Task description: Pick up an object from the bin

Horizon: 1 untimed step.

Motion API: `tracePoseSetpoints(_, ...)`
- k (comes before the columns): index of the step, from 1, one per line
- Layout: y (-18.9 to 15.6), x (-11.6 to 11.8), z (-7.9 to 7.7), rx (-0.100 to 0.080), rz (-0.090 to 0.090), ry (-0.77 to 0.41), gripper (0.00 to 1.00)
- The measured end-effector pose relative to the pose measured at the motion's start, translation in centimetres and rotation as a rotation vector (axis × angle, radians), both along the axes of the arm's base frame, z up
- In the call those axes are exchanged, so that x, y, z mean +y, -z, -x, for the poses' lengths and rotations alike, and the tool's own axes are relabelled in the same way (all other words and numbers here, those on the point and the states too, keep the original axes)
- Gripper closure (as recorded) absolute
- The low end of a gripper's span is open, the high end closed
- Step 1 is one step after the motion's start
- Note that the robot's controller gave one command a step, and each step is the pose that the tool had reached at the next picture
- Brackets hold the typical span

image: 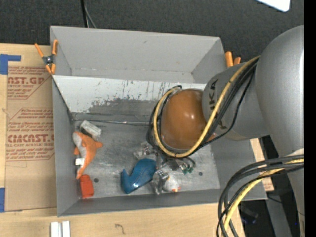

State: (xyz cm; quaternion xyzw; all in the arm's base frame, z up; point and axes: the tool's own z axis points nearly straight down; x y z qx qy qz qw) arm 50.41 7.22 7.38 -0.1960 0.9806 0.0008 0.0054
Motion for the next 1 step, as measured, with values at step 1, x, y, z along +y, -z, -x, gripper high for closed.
tracePoseSetpoints(1,-14.5,-2.05,-0.46,0.01,0.003,0.07,1.0)
